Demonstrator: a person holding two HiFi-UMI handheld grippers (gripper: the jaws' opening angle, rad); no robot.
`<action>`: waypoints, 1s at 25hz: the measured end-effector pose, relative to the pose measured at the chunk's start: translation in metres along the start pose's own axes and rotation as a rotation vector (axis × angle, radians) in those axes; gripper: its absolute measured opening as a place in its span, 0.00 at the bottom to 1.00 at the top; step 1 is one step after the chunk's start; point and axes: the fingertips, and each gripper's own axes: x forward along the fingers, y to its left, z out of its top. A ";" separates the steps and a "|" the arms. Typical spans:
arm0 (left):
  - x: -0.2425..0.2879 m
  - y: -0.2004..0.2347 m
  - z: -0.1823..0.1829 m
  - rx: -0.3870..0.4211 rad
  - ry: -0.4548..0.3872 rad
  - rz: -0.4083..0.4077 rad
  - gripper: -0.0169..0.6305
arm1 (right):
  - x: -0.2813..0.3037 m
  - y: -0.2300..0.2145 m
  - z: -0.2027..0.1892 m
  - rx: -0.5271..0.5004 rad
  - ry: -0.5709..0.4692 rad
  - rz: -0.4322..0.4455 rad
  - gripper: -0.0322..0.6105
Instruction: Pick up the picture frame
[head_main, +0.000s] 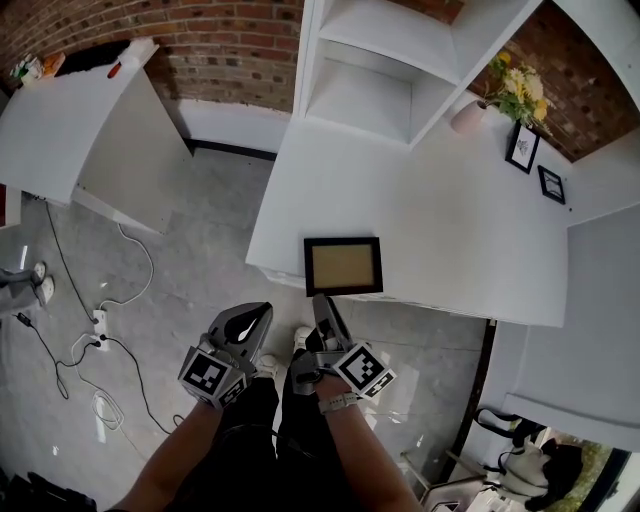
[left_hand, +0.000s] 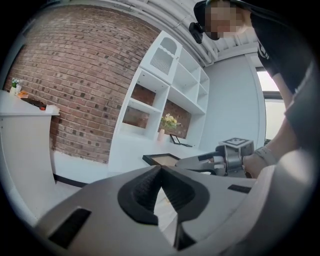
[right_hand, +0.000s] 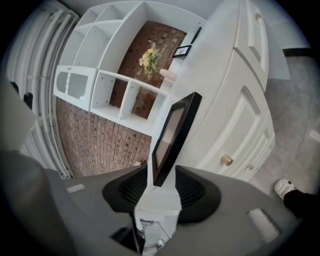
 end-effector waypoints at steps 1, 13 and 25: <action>-0.002 0.002 -0.002 -0.003 0.005 0.005 0.04 | 0.002 0.000 0.001 0.023 -0.005 0.004 0.31; -0.007 0.007 -0.010 -0.018 0.018 0.022 0.04 | 0.004 -0.023 0.013 0.262 -0.092 0.027 0.17; -0.002 0.016 -0.002 -0.029 -0.016 0.055 0.04 | -0.014 -0.023 -0.001 0.271 -0.063 0.050 0.17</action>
